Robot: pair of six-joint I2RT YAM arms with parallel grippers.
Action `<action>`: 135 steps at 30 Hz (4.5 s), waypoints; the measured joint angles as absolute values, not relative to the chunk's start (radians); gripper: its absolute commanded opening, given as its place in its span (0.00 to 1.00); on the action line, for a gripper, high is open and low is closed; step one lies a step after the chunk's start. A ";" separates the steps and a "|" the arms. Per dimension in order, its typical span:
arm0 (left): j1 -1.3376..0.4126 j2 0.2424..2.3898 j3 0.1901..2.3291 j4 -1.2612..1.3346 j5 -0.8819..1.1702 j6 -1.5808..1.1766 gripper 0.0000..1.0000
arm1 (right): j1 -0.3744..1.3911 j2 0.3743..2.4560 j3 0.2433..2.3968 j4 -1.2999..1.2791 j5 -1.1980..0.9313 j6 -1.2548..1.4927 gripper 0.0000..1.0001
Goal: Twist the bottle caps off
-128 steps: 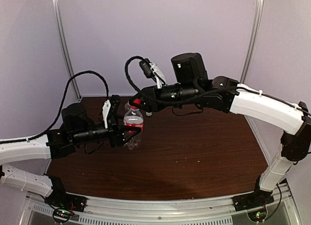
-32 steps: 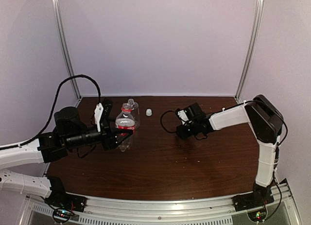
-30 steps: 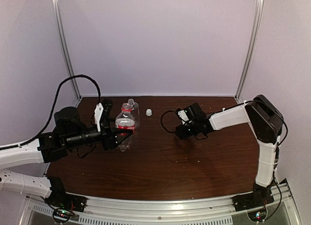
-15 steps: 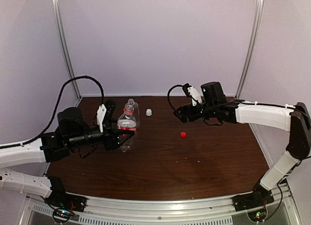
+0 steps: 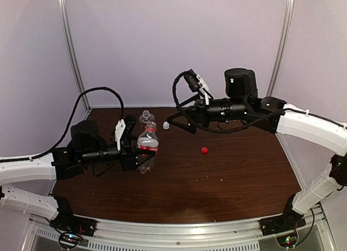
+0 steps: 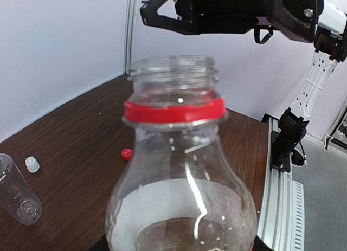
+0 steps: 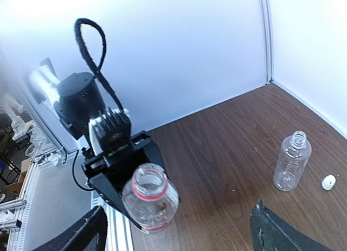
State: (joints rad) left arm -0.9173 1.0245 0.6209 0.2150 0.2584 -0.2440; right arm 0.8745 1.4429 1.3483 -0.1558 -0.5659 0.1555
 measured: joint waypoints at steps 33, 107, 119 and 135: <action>-0.918 1.053 0.620 0.237 0.336 -0.236 0.63 | 1.010 1.677 1.566 -0.303 -0.582 0.157 0.00; -0.917 0.760 0.563 0.054 -0.123 -0.281 0.98 | 0.585 1.982 1.578 -0.322 -0.050 0.077 0.45; -0.917 0.760 0.563 0.054 -0.129 -0.282 0.98 | 0.585 1.959 1.524 -0.319 -0.047 0.078 0.81; -0.917 0.772 0.578 -0.022 -0.262 -0.272 0.98 | 0.583 1.700 1.394 -0.327 0.013 0.101 1.00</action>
